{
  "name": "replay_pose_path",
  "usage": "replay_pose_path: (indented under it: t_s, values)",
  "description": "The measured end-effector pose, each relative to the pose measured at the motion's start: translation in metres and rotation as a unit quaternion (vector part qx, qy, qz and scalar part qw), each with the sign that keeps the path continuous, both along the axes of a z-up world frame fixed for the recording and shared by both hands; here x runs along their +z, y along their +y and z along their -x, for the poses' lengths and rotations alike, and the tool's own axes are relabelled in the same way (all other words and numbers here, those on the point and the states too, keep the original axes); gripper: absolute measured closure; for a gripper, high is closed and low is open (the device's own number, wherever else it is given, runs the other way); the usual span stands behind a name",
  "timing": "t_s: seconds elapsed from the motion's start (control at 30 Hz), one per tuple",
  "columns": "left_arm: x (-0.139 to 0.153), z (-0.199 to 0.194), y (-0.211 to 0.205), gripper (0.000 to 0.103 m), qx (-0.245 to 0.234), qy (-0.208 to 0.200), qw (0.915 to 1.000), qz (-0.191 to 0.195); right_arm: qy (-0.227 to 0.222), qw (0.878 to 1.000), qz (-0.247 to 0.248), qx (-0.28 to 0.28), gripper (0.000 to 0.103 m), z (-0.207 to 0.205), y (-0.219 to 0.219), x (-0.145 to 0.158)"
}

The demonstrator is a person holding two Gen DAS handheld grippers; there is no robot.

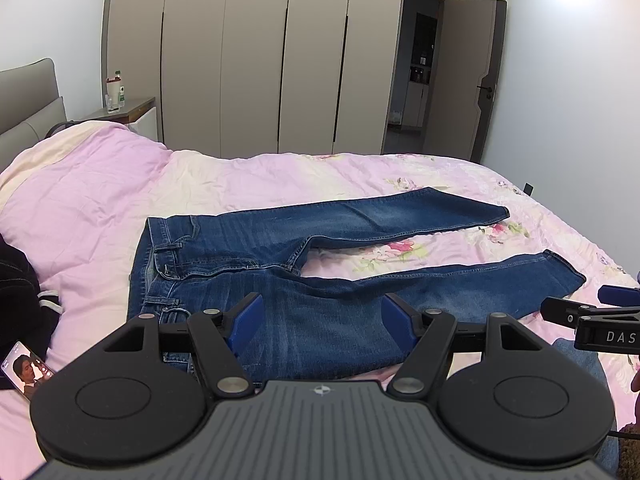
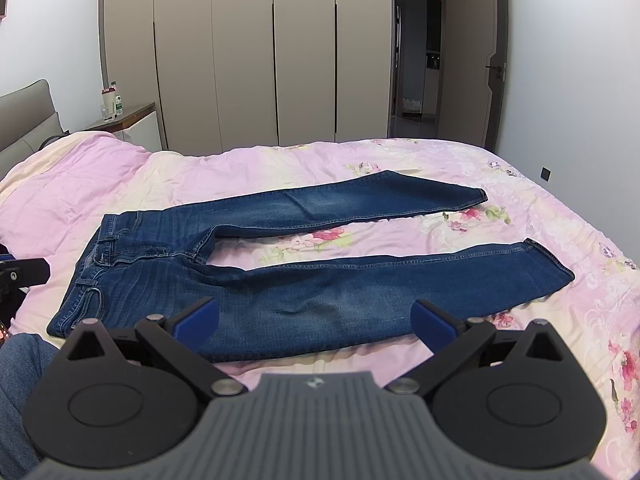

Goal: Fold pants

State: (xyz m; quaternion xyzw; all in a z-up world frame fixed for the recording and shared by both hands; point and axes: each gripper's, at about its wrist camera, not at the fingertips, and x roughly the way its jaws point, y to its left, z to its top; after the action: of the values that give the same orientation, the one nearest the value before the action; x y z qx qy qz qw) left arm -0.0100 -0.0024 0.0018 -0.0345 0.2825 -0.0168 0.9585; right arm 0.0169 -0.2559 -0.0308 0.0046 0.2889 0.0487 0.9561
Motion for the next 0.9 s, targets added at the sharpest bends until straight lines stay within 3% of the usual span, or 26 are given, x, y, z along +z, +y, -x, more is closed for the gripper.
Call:
replay_pose_path:
  t_s: [0.37,0.6,0.8,0.9]
  values:
    - [-0.003,0.000,-0.002,0.023,-0.006,0.006,1.0000,-0.002,0.005,1.000,-0.002,-0.004,0.005,-0.003,-0.001,-0.002]
    - [-0.006,-0.017,0.006,0.027,-0.071,0.029,0.9960,-0.045,-0.009,1.000,-0.012,-0.003,0.005,-0.008,-0.014,-0.004]
    - [-0.023,-0.043,0.022,0.030,-0.143,0.076,0.9801,-0.114,-0.014,0.999,-0.017,0.029,0.007,-0.029,-0.048,-0.010]
    - [-0.037,-0.062,0.032,0.030,-0.180,0.118,0.9657,-0.145,-0.001,0.999,0.022,0.043,0.021,-0.047,-0.066,-0.014]
